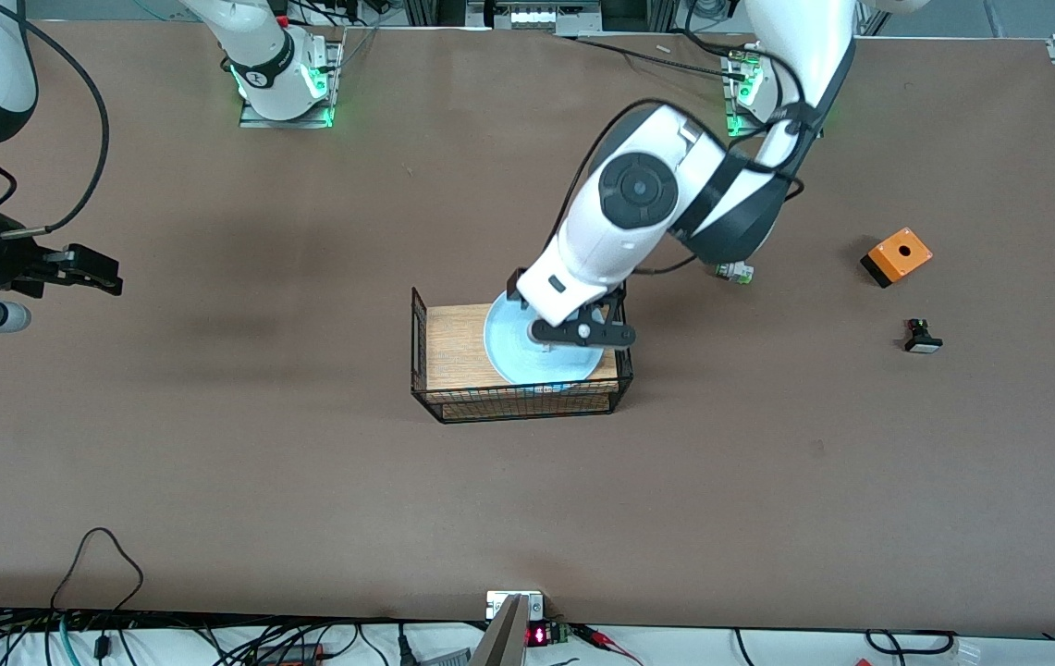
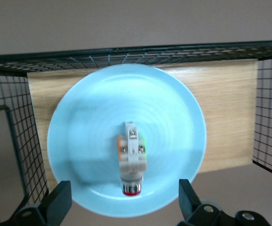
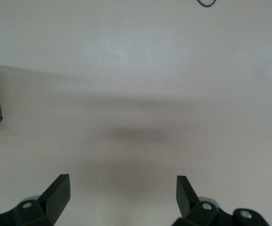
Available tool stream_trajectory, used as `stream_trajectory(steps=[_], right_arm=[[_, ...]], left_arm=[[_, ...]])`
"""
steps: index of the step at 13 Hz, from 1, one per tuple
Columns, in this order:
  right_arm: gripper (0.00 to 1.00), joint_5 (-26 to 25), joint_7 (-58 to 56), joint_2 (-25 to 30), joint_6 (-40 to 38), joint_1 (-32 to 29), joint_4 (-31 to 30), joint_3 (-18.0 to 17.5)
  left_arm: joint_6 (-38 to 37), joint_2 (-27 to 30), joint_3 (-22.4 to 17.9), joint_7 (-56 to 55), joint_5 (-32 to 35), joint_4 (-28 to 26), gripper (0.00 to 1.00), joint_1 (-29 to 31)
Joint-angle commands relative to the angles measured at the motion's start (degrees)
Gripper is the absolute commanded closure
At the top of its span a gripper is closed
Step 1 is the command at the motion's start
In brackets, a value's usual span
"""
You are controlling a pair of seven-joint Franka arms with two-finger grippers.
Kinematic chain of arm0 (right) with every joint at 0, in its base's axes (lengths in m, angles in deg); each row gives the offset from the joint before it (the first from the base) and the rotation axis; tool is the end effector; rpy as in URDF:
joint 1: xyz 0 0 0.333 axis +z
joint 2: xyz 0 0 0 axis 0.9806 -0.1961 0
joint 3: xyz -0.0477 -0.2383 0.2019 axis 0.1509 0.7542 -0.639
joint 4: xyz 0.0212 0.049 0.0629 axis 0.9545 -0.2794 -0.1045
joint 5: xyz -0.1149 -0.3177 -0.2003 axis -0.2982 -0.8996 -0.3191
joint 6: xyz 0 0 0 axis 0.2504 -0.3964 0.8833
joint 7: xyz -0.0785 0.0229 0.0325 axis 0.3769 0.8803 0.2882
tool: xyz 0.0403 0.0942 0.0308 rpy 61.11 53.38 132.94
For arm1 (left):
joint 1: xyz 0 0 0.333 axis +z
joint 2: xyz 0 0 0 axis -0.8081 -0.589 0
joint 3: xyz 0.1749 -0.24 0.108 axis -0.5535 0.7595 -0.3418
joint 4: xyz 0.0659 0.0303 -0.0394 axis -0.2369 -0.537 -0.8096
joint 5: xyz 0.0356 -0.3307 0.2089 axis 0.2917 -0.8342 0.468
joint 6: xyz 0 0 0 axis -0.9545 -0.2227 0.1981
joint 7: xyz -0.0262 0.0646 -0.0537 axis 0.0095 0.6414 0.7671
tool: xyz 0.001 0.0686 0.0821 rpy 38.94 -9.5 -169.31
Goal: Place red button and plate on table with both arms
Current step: 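Lower the left gripper and grasp the white-red button on the plate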
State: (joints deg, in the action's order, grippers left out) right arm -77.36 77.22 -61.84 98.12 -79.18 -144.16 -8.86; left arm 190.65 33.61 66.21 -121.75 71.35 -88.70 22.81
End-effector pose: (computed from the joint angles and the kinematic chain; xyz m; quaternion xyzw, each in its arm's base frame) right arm 0.6160 0.0011 0.5485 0.9989 0.0279 -0.0340 0.0174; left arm 0.5900 -0.4432 0.4001 0.9946 0.0090 -0.0381 0.0961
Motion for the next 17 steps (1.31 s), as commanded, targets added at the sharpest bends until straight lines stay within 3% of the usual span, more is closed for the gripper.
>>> stream_trajectory(steps=[1, 5, 8, 9, 13, 14, 17], right_arm=[[0.0, 0.0, 0.34, -0.74, -1.04, -0.21, 0.74, -0.26], [0.0, 0.17, 0.51, -1.35, -0.43, 0.32, 0.74, -0.35], [0.0, 11.65, 0.43, -4.25, 2.28, -0.38, 0.56, -0.27], [0.0, 12.91, 0.43, -5.39, 4.21, -0.3, 0.56, -0.26], [0.0, 12.48, 0.25, -6.8, 6.43, 0.4, 0.73, -0.44], [0.0, 12.48, 0.25, -6.72, 6.78, 1.45, 0.82, -0.44], [0.0, 13.18, 3.3, -6.2, 6.26, 5.23, 3.53, -0.62]], left_arm=[[1.69, -3.5, -0.75, -0.59, 0.94, 2.89, 0.0, -0.44], [2.05, -4.21, -0.75, -0.76, 4.18, 2.45, 0.0, -1.5], [2.14, -5.17, -0.66, -1.29, 6.3, 2.45, 0.01, -2.55], [2.14, -5.17, -0.66, -1.29, 6.3, 2.36, 0.01, -2.55], [2.83, -6.22, -0.66, -2.34, 6.39, 2.36, 0.06, -2.82], [3.27, -6.23, -0.66, -2.34, 6.39, 2.36, 0.11, -3.08], [3.28, -6.14, -0.66, -4.35, 6.39, 2.36, 0.54, -3.34]])
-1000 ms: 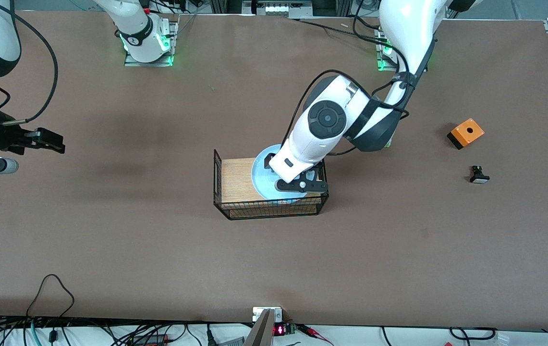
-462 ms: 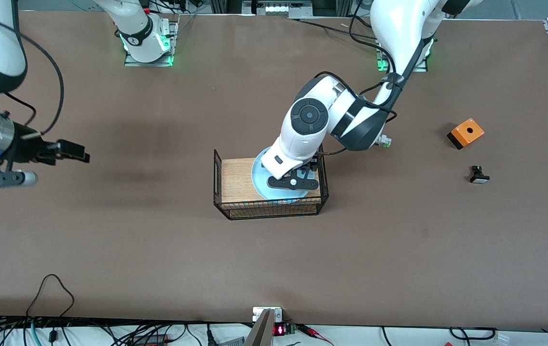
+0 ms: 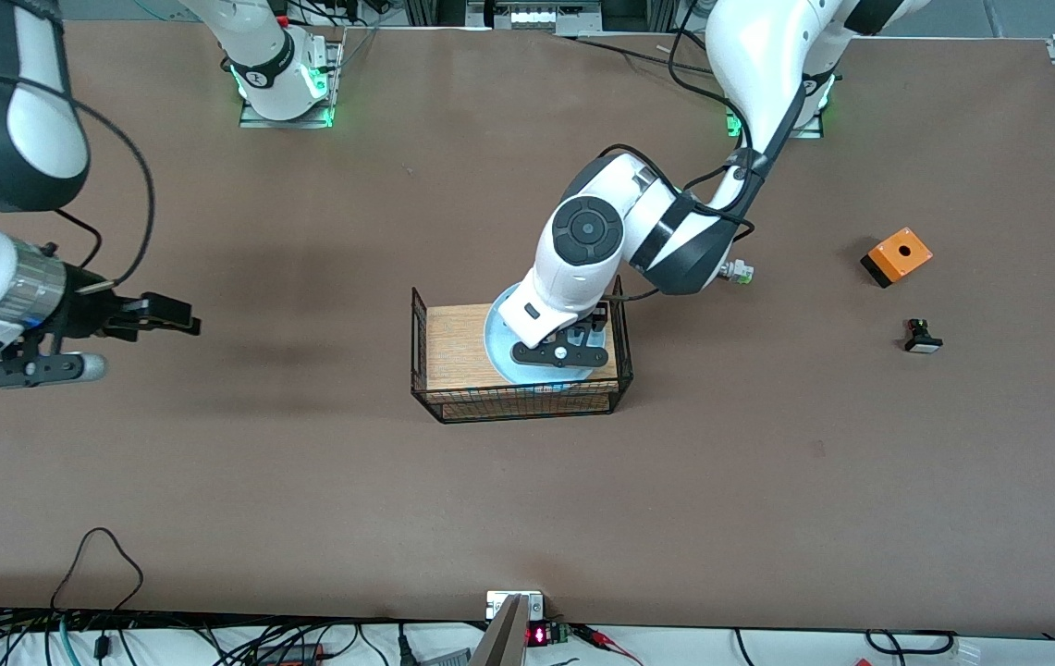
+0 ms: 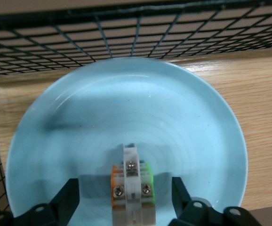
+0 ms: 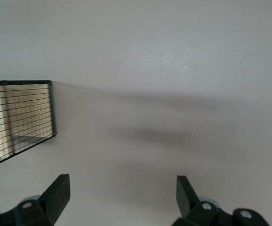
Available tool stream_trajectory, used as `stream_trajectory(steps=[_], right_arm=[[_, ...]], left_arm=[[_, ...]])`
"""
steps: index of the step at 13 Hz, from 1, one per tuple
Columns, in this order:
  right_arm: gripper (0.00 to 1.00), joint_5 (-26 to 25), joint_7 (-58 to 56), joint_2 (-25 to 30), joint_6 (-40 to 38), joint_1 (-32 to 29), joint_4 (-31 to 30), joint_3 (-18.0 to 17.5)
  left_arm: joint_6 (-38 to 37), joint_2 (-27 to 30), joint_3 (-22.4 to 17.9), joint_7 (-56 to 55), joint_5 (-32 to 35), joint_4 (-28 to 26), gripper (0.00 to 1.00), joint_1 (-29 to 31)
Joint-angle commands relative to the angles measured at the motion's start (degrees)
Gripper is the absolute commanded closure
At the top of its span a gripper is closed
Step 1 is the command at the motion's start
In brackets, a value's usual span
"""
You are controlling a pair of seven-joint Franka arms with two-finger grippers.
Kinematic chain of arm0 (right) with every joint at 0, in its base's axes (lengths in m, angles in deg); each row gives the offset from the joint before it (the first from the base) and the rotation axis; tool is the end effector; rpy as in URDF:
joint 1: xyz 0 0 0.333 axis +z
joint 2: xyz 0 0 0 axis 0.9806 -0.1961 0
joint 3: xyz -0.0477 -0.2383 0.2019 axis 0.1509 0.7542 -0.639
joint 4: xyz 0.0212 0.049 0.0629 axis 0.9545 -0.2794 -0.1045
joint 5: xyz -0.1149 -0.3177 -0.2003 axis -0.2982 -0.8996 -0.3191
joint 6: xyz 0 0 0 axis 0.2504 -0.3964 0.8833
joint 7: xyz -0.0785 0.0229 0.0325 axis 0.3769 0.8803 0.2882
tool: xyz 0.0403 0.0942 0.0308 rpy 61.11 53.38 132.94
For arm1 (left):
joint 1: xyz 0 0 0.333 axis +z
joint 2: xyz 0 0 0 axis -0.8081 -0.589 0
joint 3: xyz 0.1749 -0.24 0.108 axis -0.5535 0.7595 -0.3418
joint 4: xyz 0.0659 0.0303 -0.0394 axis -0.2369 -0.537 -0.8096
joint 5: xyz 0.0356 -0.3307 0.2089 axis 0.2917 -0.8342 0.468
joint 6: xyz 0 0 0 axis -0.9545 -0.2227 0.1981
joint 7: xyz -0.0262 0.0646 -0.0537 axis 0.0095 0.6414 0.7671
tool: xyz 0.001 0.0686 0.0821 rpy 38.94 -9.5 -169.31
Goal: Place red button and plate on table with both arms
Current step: 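Lower the left gripper and grasp the white-red button on the plate, then lift the button with the left gripper while the right gripper reaches the plate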
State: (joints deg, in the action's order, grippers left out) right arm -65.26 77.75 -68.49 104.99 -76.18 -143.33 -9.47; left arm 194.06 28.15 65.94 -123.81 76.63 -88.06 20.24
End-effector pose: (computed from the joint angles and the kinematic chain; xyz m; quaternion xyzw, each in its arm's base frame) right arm 0.6501 0.0605 0.4929 -0.9952 -0.0353 0.0262 0.0879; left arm 0.5848 -0.4682 0.3391 0.9982 -0.0041 -0.0257 0.0548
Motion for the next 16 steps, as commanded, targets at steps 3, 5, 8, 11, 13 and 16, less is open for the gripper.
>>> stream_trajectory(steps=[3, 5, 8, 11, 13, 16], right_arm=[[0.0, 3.8, 13.66, 1.16, -0.79, 6.44, 4.74, -1.49], [0.0, 3.63, 19.38, 1.25, -0.7, 9.95, 4.74, -1.41], [0.0, 3.63, 34.98, 1.16, 0.52, 15.84, 4.74, -1.41], [0.0, 3.28, 44.0, 0.02, 3.51, 19.81, 4.66, -1.41], [0.0, 3.28, 43.93, -1.29, 4.13, 20.6, 4.65, -1.41], [0.0, 3.63, 44.1, -2.97, 4.4, 20.96, 4.57, -1.41]], left_arm=[[-0.13, -0.67, -0.39, -3.19, 1.29, 1.72, 0.92, -0.86], [-0.22, -0.24, -0.39, -3.19, 1.2, 1.98, 1.0, -0.86], [-0.92, 2.21, -0.48, -3.18, 1.2, 2.34, 1.0, -0.16], [-5.39, 7.4, -1.0, -3.27, 1.02, 2.34, 1.0, 0.19], [-8.64, 11.0, -1.01, -3.19, 1.02, 2.34, 1.0, 0.98], [-14.53, 15.05, -0.92, -2.83, 1.02, 2.69, 1.0, 5.1]])
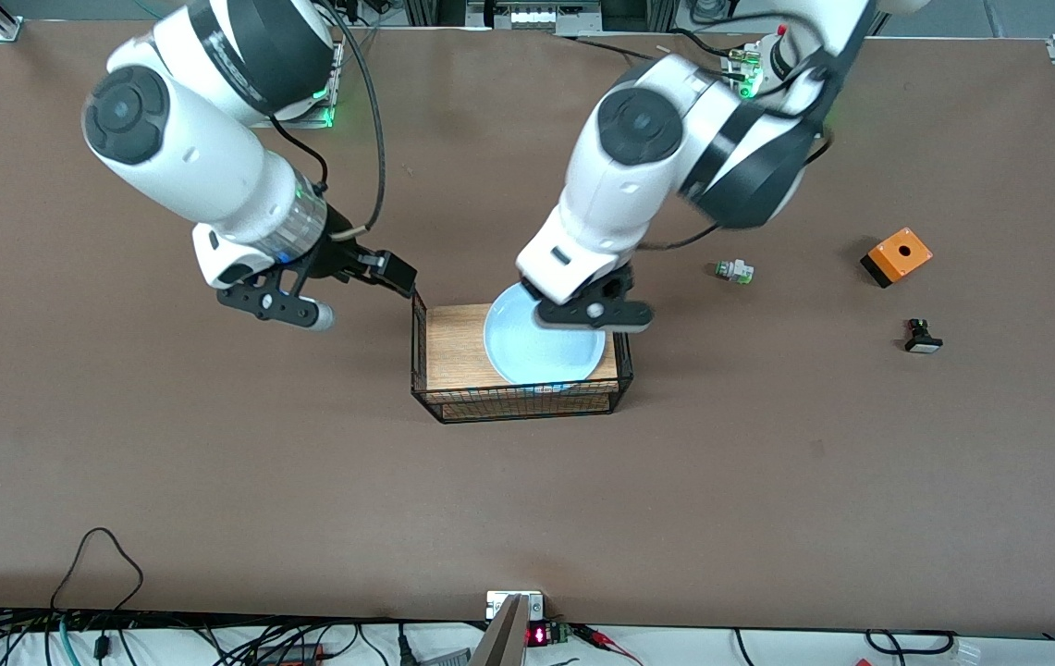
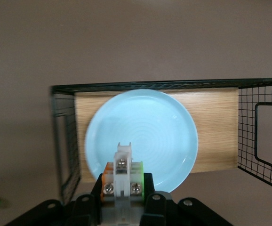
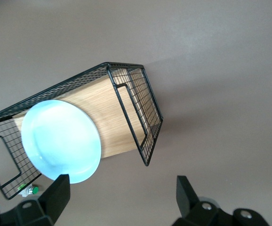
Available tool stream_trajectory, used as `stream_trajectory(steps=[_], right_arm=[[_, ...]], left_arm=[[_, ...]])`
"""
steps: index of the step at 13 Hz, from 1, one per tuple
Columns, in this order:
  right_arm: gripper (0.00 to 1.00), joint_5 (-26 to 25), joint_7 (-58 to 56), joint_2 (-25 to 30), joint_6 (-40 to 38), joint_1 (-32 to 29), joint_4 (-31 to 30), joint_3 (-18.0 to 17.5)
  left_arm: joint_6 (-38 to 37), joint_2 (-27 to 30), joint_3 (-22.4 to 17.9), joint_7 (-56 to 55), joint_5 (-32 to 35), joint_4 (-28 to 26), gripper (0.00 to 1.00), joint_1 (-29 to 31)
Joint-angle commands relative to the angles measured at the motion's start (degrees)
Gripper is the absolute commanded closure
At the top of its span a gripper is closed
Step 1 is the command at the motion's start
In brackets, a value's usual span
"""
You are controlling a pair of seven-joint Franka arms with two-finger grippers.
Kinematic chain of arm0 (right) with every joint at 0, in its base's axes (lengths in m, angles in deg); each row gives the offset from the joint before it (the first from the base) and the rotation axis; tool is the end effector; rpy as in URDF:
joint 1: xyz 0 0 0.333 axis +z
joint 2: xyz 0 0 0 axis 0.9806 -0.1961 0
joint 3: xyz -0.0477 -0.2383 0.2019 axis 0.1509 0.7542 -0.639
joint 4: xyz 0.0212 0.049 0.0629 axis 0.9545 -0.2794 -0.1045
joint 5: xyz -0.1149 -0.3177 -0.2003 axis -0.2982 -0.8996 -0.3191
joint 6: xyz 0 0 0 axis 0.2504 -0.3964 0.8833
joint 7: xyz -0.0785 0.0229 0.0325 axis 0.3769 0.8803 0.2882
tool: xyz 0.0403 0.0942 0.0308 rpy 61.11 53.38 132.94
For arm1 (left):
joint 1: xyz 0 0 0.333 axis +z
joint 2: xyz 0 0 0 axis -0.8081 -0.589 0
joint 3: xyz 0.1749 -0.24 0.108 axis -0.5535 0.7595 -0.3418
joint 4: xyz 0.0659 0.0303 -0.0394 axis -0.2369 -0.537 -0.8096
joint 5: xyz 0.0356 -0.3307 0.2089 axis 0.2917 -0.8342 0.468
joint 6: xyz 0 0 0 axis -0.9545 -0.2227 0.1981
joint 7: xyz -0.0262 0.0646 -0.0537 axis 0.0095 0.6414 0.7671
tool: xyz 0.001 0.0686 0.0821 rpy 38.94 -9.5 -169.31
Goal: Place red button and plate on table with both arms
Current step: 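Lift the button with the left gripper while the right gripper reaches the plate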
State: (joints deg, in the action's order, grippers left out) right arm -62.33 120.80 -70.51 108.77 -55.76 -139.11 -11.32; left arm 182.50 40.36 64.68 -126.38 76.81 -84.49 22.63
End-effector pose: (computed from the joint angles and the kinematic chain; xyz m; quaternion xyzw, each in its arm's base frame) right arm 0.5976 0.3106 0.5120 -0.9808 0.1523 0.0432 0.1142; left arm 0.5838 -0.4162 0.5060 0.9971 0.0367 0.0124 0.0651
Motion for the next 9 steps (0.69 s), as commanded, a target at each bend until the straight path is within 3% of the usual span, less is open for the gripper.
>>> stream_trajectory(steps=[1, 5, 9], right_arm=[[0.0, 0.44, 0.96, -1.29, 1.05, 0.8, 0.43, 0.44], [0.0, -1.66, 1.05, -3.14, 6.05, 4.92, -0.28, 0.52], [0.0, -4.93, 1.14, -6.21, 10.98, 7.21, -0.28, 0.52]], left_arm=[[-4.9, 3.81, 0.34, -0.36, 1.01, -0.97, 1.0, 4.02], [-8.7, 4.96, 0.26, -0.09, 5.15, -1.49, 0.99, 11.22], [-14.57, 4.96, 1.4, 15.44, 4.7, -1.76, 1.0, 21.86]])
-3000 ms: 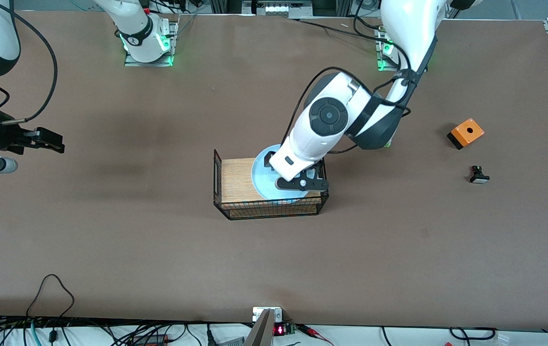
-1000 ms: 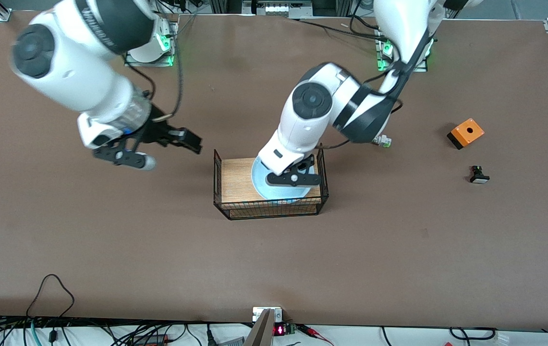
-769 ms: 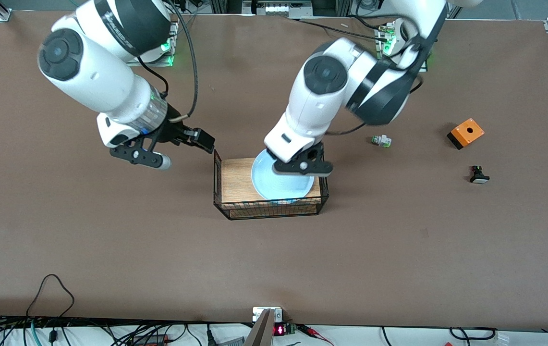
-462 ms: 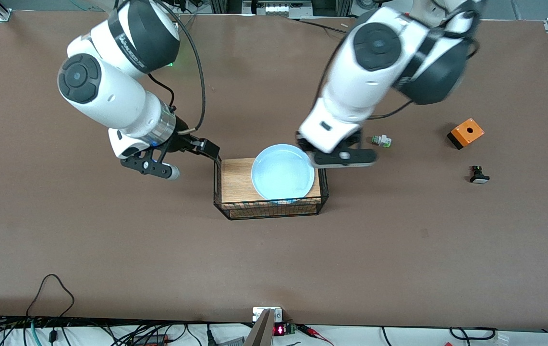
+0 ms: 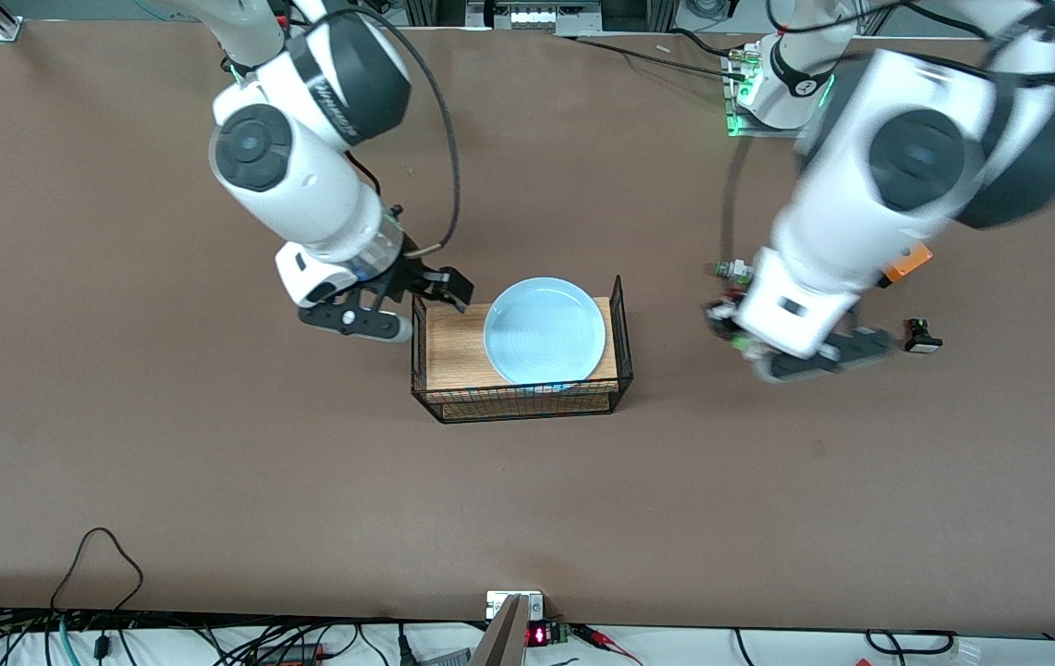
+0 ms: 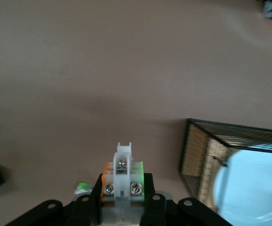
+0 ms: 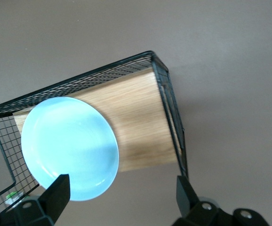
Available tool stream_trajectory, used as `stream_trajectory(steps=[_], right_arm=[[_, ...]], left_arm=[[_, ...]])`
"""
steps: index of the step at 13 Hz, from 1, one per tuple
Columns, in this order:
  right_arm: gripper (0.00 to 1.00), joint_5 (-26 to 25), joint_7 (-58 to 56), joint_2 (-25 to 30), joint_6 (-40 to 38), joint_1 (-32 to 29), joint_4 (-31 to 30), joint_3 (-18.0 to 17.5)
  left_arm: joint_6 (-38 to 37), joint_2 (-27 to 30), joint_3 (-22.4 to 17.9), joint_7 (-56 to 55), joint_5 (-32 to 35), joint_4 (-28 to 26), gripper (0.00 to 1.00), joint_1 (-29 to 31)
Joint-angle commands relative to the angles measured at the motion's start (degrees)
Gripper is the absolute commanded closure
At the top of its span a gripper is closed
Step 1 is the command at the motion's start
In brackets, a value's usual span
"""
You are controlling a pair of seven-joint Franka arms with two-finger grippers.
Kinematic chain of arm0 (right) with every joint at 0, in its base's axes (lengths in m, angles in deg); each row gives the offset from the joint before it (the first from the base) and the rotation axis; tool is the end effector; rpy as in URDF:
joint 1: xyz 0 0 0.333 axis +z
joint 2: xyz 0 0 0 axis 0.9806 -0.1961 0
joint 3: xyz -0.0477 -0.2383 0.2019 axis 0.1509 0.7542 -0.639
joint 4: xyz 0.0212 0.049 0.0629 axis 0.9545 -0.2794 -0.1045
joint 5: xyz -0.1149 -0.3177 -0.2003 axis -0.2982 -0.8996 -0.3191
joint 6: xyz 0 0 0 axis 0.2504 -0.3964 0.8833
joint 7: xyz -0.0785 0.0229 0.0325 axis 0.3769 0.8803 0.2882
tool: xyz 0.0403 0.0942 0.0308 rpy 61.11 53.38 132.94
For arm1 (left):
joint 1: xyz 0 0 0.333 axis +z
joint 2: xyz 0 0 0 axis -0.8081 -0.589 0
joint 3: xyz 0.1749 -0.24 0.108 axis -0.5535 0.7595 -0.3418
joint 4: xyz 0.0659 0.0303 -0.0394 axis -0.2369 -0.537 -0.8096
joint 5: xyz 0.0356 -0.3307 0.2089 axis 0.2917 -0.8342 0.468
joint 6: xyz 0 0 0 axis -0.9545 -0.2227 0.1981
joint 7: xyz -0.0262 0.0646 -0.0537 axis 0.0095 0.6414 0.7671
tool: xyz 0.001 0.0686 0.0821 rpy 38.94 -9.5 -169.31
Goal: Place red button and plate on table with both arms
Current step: 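Lift the button with the left gripper while the right gripper reaches the plate, then carry the button outward with the left gripper while the right gripper grips the plate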
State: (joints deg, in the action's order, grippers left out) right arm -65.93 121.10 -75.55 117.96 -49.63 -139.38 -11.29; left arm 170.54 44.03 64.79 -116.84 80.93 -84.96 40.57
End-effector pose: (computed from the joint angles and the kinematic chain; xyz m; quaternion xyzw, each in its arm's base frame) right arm 0.5903 0.3800 0.4635 -0.9884 0.1072 0.0038 0.1072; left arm 0.6524 -0.2020 0.5277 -0.9944 -0.1018 0.0270 0.0052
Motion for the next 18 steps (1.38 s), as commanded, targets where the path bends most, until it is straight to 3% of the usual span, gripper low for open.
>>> stream_trajectory(steps=[1, 6, 10, 12, 15, 18], right_arm=[[0.0, -1.24, 1.01, -1.97, 2.41, 1.61, -0.09, 0.5], [0.0, -2.2, 14.88, -5.14, 12.24, 4.86, -0.27, 0.76], [0.0, -10.01, 21.3, -8.21, 12.34, 7.23, -0.62, 0.94], [0.0, -13.61, 24.46, -9.7, 12.34, 8.81, -1.06, 0.94], [0.02, -16.0, 26.33, -10.33, 11.99, 9.08, -1.15, 0.94], [0.28, -16.01, 26.15, -10.33, 11.99, 9.78, -1.15, 0.94]], left_arm=[[-4.45, 1.37, 1.37, 7.76, 0.76, -1.2, 1.0, 6.29], [-9.99, 1.38, 1.37, 16.38, 0.5, -1.29, 1.0, 15.96], [-9.4, 1.64, 1.37, 19.27, -0.12, -5.75, 1.0, 18.87], [-4.06, 3.38, 1.46, 21.65, -1.61, -11.89, 1.0, 21.41], [10.0, 10.15, 1.46, 23.77, -1.79, -28.93, 1.0, 22.39], [19.06, 12.71, 1.46, 25.17, -1.97, -39.4, 1.0, 22.39]])
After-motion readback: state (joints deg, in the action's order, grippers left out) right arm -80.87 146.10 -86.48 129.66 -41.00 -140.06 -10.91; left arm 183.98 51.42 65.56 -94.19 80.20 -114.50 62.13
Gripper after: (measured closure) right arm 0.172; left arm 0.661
